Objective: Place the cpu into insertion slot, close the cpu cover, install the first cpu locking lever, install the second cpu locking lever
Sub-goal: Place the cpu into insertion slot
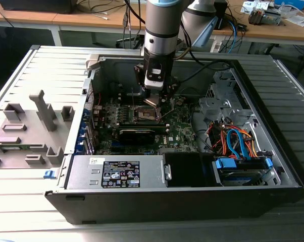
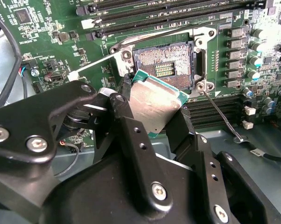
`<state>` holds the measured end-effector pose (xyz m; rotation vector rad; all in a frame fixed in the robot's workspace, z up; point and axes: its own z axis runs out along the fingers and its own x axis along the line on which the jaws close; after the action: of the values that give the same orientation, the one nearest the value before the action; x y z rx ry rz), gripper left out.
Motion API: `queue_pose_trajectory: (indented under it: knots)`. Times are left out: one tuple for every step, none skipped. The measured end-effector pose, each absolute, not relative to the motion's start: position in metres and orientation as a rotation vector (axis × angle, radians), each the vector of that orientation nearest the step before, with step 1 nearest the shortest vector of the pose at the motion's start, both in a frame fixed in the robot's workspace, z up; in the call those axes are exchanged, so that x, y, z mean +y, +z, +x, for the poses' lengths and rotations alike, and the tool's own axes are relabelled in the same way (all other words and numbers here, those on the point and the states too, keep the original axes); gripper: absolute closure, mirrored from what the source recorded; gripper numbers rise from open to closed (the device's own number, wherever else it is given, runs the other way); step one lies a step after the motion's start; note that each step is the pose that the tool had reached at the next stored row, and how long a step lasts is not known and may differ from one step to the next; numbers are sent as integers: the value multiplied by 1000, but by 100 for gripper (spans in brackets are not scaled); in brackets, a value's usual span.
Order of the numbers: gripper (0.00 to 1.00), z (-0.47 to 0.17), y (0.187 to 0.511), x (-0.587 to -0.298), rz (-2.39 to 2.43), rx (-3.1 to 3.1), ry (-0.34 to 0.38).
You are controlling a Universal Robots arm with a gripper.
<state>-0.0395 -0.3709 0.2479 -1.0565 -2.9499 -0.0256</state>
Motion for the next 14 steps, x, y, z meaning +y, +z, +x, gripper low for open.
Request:
queue_pose_trajectory:
  knots:
    - [45,-39,248,-371,-1058,-2949,-26]
    - [45,-39,248,-371,-1059,-2949,-26]
    - [45,-39,248,-371,-1060,-2949,-26]
    - [45,-39,248,-371,-1062,-2948,-26]
    - [45,-39,248,-371,-1063,-2948,-26]
    - [45,-39,248,-371,-1064,-2947,-26]
    - [45,-39,248,-371,-1065,-2947,-26]
    - [45,-39,247,-371,-1067,-2946,-26]
    - [45,-39,247,-371,-1067,-2946,-26]
    - [45,-39,247,-371,-1068,-2946,-26]
    - [45,-39,247,-371,-1069,-2945,-26]
    - [45,-39,247,-371,-1070,-2945,-26]
    - [45,-39,247,-371,-1071,-2945,-26]
    - [45,-39,247,-371,-1072,-2944,-26]
